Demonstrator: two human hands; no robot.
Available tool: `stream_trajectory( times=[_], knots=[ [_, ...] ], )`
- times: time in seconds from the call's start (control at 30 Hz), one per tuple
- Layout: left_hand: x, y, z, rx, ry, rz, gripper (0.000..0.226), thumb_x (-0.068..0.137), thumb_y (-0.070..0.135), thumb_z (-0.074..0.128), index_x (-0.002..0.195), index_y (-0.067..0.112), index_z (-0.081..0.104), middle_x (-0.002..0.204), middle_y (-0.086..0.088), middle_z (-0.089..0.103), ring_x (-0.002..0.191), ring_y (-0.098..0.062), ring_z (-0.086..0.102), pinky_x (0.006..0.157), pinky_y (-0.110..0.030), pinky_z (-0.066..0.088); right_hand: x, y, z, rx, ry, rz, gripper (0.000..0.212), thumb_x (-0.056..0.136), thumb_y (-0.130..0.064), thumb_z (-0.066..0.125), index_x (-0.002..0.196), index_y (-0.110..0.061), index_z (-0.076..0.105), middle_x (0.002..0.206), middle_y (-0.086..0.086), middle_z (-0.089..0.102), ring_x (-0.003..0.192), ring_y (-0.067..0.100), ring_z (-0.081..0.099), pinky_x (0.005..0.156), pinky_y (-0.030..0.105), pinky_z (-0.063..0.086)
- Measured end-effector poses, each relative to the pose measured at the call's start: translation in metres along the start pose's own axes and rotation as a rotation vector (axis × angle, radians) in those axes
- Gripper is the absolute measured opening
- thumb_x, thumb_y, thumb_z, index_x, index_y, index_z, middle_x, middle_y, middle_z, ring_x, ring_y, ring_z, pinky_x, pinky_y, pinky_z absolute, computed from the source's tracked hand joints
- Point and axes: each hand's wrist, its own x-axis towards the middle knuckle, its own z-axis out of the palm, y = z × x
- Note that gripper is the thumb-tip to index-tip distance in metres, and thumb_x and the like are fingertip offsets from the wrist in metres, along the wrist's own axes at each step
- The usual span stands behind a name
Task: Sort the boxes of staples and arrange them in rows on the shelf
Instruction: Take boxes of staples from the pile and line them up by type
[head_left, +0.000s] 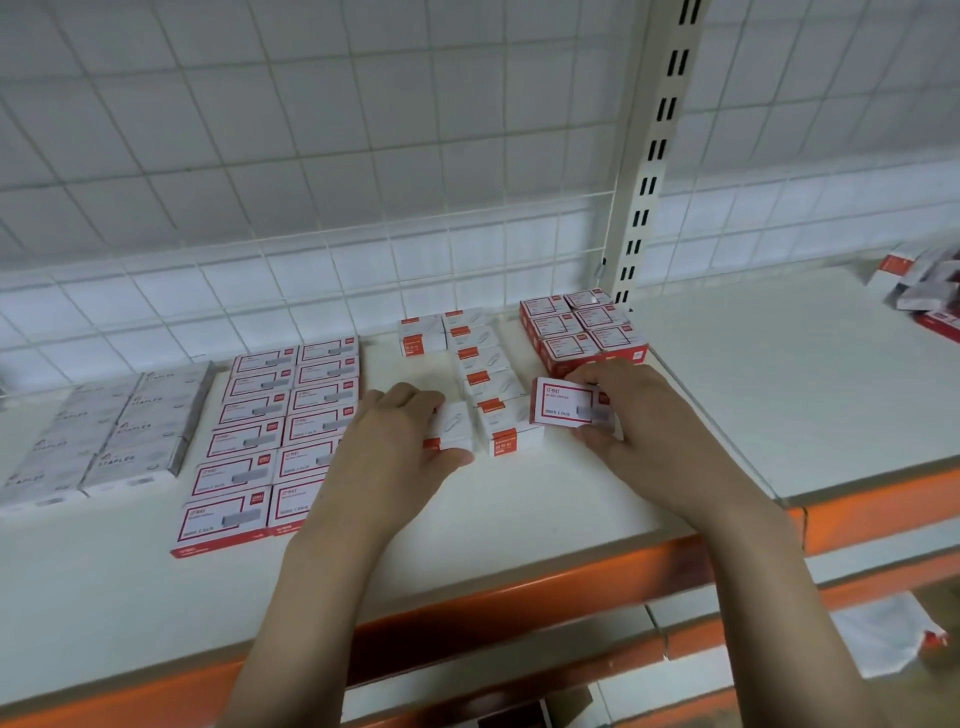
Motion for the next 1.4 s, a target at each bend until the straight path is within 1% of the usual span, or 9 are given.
stream_trajectory(
  times=[0.1, 0.2, 0.33, 0.57, 0.8, 0.93, 1.03, 1.23, 1.4],
  knots=[
    [0.001, 0.003, -0.003, 0.032, 0.002, -0.01, 0.052, 0.074, 0.044, 0.072, 0.115, 0.015, 0.06, 0.103, -0.002, 0.061, 0.095, -0.024, 0.053, 0.081, -0.036, 0.045, 0.005, 0.001, 0.003, 0.026, 0.001, -0.005, 0.037, 0.083, -0.013, 0.064, 0.119, -0.013, 0.055, 0.115, 0.003, 0.058, 0.108, 0.023, 0.049, 0.085, 0.027, 0.037],
    [0.003, 0.003, -0.006, 0.074, 0.0, -0.019, 0.051, 0.072, 0.048, 0.072, 0.11, 0.017, 0.062, 0.098, 0.0, 0.062, 0.091, -0.023, 0.056, 0.079, -0.035, 0.045, 0.014, -0.002, 0.005, 0.03, 0.013, -0.024, 0.034, 0.085, -0.016, 0.064, 0.118, -0.013, 0.055, 0.112, 0.004, 0.058, 0.104, 0.022, 0.049, 0.079, 0.022, 0.031],
    [0.011, -0.002, -0.014, 0.111, 0.004, -0.053, 0.051, 0.072, 0.047, 0.071, 0.113, 0.017, 0.06, 0.102, 0.0, 0.061, 0.096, -0.024, 0.054, 0.082, -0.033, 0.042, 0.029, -0.006, 0.006, 0.025, 0.024, -0.071, 0.031, 0.085, -0.018, 0.064, 0.115, -0.015, 0.056, 0.107, 0.0, 0.059, 0.099, 0.018, 0.049, 0.074, 0.02, 0.027],
    [0.024, -0.007, -0.019, 0.089, 0.025, -0.062, 0.051, 0.071, 0.043, 0.075, 0.112, 0.014, 0.063, 0.102, -0.002, 0.059, 0.095, -0.026, 0.056, 0.079, -0.032, 0.043, 0.046, -0.008, 0.005, 0.014, 0.035, -0.089, 0.031, 0.087, -0.022, 0.063, 0.116, -0.016, 0.055, 0.105, -0.003, 0.057, 0.096, 0.014, 0.048, 0.076, 0.022, 0.03],
    [0.033, -0.012, -0.007, 0.068, -0.083, -0.147, 0.043, 0.083, 0.032, 0.066, 0.12, 0.012, 0.056, 0.111, -0.004, 0.055, 0.101, -0.026, 0.054, 0.082, -0.033, 0.045, 0.048, -0.007, 0.008, 0.031, -0.014, -0.065, 0.033, 0.087, -0.021, 0.062, 0.118, -0.017, 0.054, 0.109, -0.003, 0.057, 0.101, 0.017, 0.048, 0.078, 0.021, 0.03],
    [0.031, -0.013, 0.003, 0.123, -0.186, -0.175, 0.038, 0.089, 0.025, 0.056, 0.125, 0.013, 0.052, 0.123, -0.004, 0.053, 0.116, -0.025, 0.049, 0.093, -0.034, 0.041, 0.046, -0.007, 0.006, 0.002, -0.018, -0.056, 0.033, 0.088, -0.02, 0.06, 0.119, -0.013, 0.054, 0.112, 0.002, 0.058, 0.103, 0.02, 0.048, 0.076, 0.02, 0.028],
    [0.026, -0.01, 0.005, 0.285, -0.207, -0.144, 0.042, 0.093, 0.025, 0.048, 0.134, 0.018, 0.043, 0.143, 0.0, 0.037, 0.133, -0.022, 0.03, 0.106, -0.031, 0.027, 0.047, -0.005, 0.007, -0.003, -0.022, -0.047, 0.033, 0.088, -0.021, 0.061, 0.119, -0.015, 0.054, 0.111, 0.0, 0.058, 0.102, 0.018, 0.048, 0.077, 0.02, 0.029],
    [0.018, 0.002, 0.008, 0.343, -0.276, -0.146, 0.04, 0.096, 0.014, 0.04, 0.136, 0.012, 0.039, 0.141, -0.002, 0.04, 0.13, -0.02, 0.035, 0.107, -0.029, 0.03, 0.05, -0.006, 0.01, -0.002, -0.04, -0.031, 0.033, 0.088, -0.023, 0.06, 0.12, -0.018, 0.053, 0.111, -0.002, 0.056, 0.103, 0.018, 0.047, 0.08, 0.024, 0.033],
    [0.023, 0.002, 0.007, 0.347, -0.325, -0.143, 0.055, 0.092, 0.006, 0.041, 0.145, 0.009, 0.024, 0.149, -0.003, 0.028, 0.139, -0.021, 0.022, 0.115, -0.034, 0.021, 0.052, -0.006, 0.013, -0.011, -0.056, -0.04, 0.033, 0.088, -0.026, 0.059, 0.12, -0.019, 0.052, 0.112, -0.004, 0.057, 0.1, 0.013, 0.046, 0.075, 0.019, 0.028]
  ],
)
